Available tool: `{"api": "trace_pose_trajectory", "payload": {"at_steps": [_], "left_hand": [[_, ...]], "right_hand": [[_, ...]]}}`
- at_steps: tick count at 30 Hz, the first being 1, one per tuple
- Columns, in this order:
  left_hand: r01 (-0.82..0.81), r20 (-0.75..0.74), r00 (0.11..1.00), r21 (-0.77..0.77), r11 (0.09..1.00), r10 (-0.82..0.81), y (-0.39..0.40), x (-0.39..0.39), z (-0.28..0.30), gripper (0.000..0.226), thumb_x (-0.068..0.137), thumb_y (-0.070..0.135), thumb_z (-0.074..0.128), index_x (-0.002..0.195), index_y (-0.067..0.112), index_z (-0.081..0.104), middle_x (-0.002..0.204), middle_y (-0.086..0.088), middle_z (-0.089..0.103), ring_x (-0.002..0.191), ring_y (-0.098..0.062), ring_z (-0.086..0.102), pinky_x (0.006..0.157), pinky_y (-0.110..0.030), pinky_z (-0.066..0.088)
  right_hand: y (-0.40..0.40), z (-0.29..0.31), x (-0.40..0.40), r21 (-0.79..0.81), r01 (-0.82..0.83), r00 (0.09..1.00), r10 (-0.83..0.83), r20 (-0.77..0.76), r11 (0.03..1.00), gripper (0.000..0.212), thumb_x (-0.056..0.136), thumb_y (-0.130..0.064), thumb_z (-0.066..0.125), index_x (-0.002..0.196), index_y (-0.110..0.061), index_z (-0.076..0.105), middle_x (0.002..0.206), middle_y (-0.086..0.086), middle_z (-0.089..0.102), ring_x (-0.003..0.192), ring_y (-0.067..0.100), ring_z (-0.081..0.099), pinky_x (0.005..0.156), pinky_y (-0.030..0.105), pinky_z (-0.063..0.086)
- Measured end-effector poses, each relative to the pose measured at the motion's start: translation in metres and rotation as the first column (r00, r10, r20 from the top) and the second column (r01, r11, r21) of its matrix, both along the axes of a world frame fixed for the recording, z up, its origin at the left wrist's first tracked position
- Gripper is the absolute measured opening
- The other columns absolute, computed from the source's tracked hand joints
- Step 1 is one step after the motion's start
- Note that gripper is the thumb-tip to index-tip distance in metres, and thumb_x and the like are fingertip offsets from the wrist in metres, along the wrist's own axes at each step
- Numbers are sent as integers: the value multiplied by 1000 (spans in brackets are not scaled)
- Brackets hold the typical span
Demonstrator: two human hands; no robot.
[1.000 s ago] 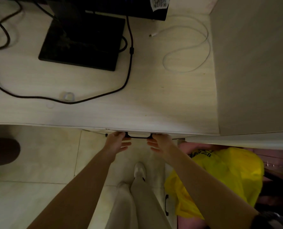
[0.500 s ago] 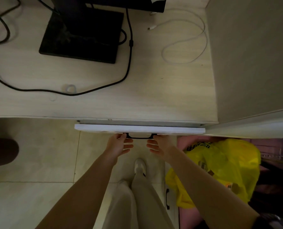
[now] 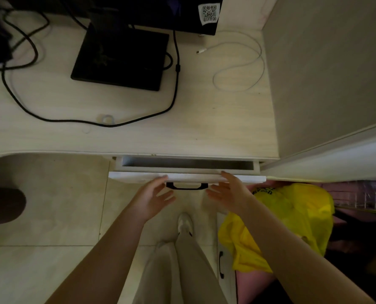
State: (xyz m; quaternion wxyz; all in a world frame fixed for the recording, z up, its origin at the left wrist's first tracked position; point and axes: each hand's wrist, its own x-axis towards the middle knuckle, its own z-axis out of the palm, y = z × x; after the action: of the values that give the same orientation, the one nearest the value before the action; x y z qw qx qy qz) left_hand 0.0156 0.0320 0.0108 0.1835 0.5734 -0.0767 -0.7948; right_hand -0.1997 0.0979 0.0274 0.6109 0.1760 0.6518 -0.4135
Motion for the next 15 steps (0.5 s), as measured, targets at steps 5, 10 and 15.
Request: {"api": "trace_pose_trajectory", "payload": {"at_steps": [5,10,15], "left_hand": [[-165,55,985,-25,986,166,-21,-2,6,21,86,9,65,105,12,58,141,-16,39,130,-33,43,101,-52,46],[-96,141,986,6,995,94,-24,-6,2,28,91,20,61,115,8,52,122,-14,49,111,-28,53,82,-41,57],[-91,191,978,25,996,84,-19,-4,-5,26,93,21,57,114,10,46,98,-9,55,92,-24,60,66,-33,60]], "right_hand": [[-6,8,1,-15,87,995,-87,-39,996,36,86,-18,66,117,-10,49,111,22,57,100,39,62,79,51,56],[-6,15,0,-6,104,993,-104,-46,995,14,87,-9,64,90,-9,51,99,19,56,87,36,62,89,51,53],[0,22,3,-28,166,986,-167,-11,986,18,86,-2,62,86,-9,46,94,18,50,82,35,58,97,52,49]]}}
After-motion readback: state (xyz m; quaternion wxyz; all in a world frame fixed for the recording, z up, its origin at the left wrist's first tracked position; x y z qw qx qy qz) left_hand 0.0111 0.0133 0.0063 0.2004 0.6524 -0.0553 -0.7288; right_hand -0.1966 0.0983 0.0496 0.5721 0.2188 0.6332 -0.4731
